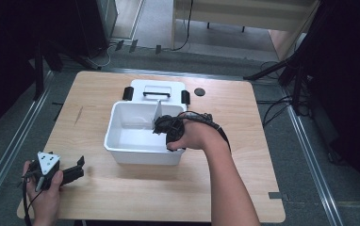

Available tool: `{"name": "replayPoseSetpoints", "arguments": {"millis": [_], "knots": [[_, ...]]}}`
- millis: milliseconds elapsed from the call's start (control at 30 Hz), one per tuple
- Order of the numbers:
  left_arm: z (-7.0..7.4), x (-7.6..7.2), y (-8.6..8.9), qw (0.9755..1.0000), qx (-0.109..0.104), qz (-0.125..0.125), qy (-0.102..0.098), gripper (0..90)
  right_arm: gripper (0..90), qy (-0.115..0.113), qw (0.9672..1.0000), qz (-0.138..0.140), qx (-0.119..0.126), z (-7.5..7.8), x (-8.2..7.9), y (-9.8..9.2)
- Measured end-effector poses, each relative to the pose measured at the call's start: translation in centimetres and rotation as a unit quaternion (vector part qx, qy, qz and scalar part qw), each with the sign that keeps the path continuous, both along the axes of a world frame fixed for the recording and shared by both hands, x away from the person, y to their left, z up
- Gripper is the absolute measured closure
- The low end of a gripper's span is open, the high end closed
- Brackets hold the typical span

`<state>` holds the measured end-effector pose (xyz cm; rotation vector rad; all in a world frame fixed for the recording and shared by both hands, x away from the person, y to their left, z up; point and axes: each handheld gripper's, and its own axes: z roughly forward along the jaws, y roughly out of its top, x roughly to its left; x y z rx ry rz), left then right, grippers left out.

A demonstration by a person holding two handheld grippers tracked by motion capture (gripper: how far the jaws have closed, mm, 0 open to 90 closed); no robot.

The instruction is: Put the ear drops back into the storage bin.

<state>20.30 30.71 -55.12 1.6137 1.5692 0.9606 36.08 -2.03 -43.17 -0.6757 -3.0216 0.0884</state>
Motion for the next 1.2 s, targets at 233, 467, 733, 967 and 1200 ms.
{"name": "replayPoseSetpoints", "arguments": {"millis": [233, 467, 733, 967, 1200], "knots": [[0.0, 0.0, 0.0, 1.0, 0.001, 0.001, -0.001, 0.0, 59.7, -0.013, 0.9997, -0.003, 0.022, 1.0, -0.1, -0.3], [0.0, 0.0, 0.0, 1.0, 0.001, 0.001, -0.001, 0.0, 53.2, -0.035, 0.9976, -0.011, 0.058, 3.2, -0.1, -0.8], [0.0, 0.0, 0.0, 1.0, 0.003, 0.001, 0.0, 0.0, 47.8, -0.055, 0.9952, -0.01, 0.08, 4.7, -0.1, -1.3], [0.0, 0.0, -0.1, 1.0, 0.004, 0.001, 0.0, 0.0, 44.2, -0.07, 0.9926, -0.017, 0.098, 6.3, 0.0, -2.0], [0.0, 0.0, -0.1, 1.0, 0.005, 0.001, 0.0, 0.0, 37.5, -0.082, 0.9903, -0.03, 0.108, 7.6, 0.0, -3.0]]}}
